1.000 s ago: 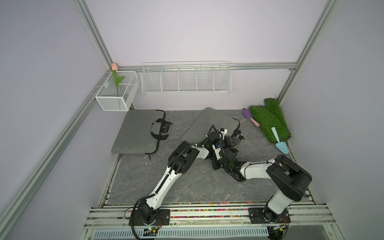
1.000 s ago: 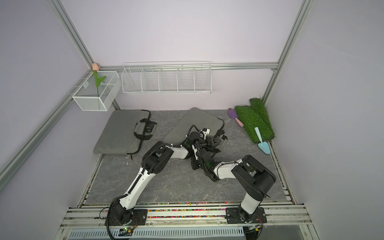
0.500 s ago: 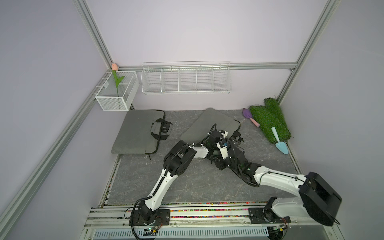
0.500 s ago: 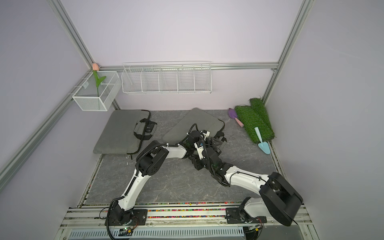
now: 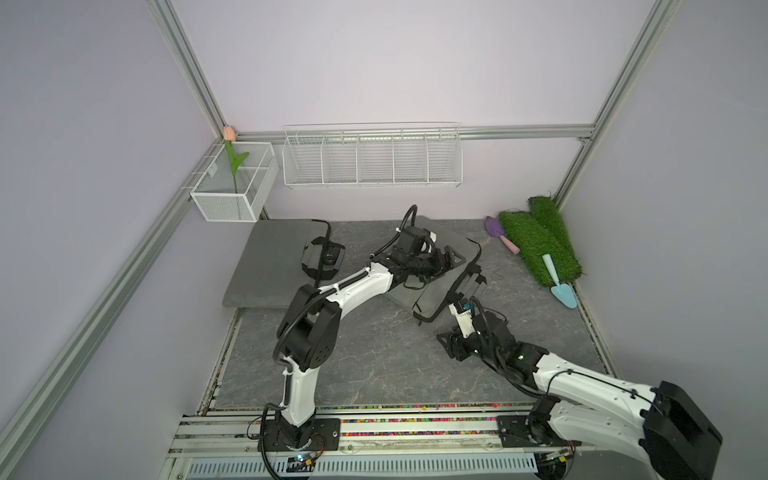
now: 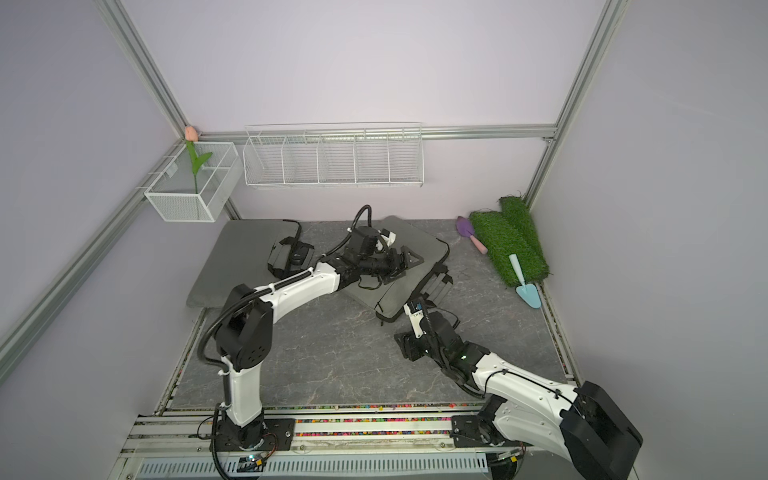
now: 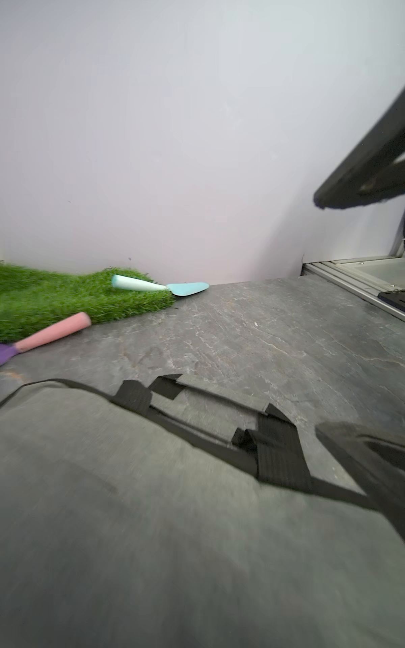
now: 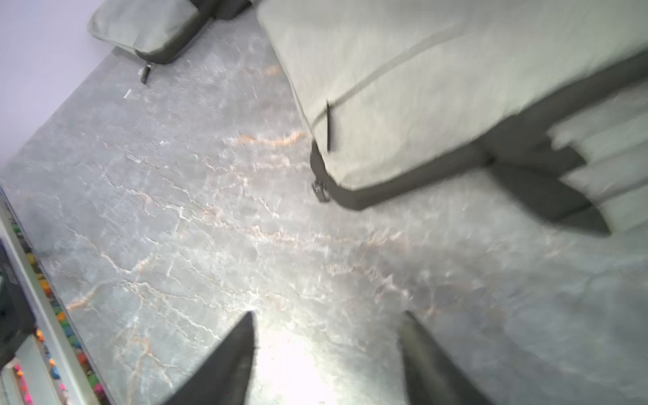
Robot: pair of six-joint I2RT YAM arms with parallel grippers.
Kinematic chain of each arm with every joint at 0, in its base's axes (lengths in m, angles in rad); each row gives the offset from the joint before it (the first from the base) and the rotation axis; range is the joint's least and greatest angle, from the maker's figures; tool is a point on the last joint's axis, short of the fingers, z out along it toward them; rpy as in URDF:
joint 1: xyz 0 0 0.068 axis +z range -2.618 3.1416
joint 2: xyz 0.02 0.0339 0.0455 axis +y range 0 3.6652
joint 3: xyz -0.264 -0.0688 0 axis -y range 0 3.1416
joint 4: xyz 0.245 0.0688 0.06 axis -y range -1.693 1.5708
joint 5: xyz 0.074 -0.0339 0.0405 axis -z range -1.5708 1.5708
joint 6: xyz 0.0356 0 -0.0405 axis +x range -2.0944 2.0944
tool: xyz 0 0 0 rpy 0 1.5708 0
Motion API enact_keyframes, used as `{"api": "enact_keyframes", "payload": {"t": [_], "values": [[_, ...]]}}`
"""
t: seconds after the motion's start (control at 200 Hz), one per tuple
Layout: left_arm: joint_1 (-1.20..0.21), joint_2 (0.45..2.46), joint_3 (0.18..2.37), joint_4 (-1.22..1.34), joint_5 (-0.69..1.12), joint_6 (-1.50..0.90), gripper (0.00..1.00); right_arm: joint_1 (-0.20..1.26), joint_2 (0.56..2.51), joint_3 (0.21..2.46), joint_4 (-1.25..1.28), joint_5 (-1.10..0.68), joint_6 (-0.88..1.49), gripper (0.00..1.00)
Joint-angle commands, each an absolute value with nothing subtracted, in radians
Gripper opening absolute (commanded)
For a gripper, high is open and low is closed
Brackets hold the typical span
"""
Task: Put the mouse into the laptop bag
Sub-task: Adjust the zippered laptop bag at the center of the board.
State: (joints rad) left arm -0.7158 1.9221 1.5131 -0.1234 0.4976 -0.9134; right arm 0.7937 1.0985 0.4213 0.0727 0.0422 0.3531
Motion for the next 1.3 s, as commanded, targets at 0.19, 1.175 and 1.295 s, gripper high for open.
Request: {"api": "enact_keyframes", "payload": {"t": [0.19, 1.175, 1.295], "values": [[-0.411, 1.477, 1.139, -0.383, 0.169, -0.731, 0.95, 0.903, 1.508, 0.715, 0.118, 0.007, 0.367, 0.5], [-0.014, 2.32, 2.091, -1.023, -0.214, -0.522, 0.89, 0.465, 2.004, 1.073, 0.146, -0.195, 0.367, 0.47], [-0.014, 2.413, 2.197, -1.047, -0.211, -0.508, 0.82, 0.467, 1.924, 1.004, 0.161, -0.205, 0.362, 0.47]]}}
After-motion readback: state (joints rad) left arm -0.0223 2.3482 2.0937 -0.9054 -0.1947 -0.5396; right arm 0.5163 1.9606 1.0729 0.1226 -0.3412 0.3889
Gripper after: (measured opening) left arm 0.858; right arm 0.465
